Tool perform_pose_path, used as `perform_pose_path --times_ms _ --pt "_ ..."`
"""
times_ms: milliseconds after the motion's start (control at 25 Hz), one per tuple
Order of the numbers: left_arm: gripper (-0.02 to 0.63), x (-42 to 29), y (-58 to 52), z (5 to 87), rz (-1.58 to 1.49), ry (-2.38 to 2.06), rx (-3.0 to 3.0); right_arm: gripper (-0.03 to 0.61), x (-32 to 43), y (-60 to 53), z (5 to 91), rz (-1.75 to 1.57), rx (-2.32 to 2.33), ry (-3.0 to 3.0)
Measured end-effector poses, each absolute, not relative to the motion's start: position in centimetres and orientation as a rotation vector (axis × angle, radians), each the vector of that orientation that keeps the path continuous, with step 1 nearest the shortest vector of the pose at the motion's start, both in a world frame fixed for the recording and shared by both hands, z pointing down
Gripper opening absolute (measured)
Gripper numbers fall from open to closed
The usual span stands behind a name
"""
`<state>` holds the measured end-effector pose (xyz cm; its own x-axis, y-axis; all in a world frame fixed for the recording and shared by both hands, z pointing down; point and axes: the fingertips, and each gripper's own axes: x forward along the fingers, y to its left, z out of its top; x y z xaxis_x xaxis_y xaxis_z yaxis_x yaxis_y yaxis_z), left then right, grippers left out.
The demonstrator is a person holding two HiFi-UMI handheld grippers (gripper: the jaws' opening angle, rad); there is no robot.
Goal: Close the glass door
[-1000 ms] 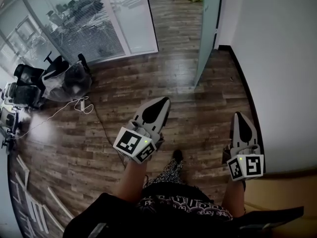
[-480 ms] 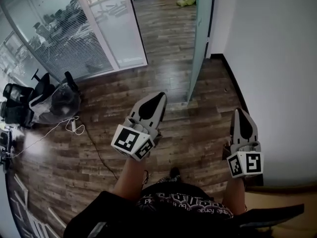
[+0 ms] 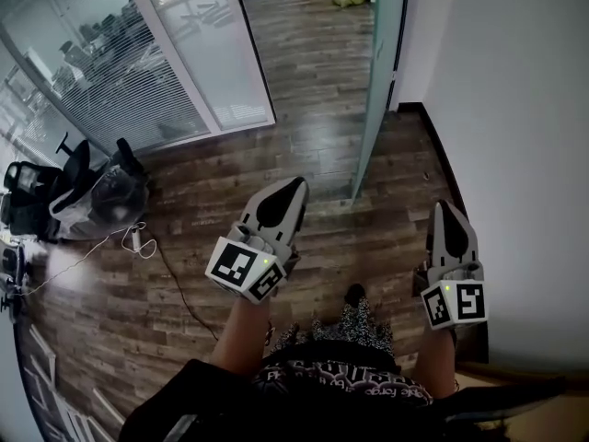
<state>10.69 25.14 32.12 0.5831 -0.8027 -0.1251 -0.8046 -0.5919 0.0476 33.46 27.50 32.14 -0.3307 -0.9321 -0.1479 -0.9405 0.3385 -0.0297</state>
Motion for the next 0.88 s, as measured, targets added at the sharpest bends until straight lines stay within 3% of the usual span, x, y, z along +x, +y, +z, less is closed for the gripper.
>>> perform_pose_path --times_ms 880 --pt "-0.006 11.6 0.9 31.7 0.188 1.589 -2.671 0.005 35.1 0.2 32.2 0.087 -1.608 2.57"
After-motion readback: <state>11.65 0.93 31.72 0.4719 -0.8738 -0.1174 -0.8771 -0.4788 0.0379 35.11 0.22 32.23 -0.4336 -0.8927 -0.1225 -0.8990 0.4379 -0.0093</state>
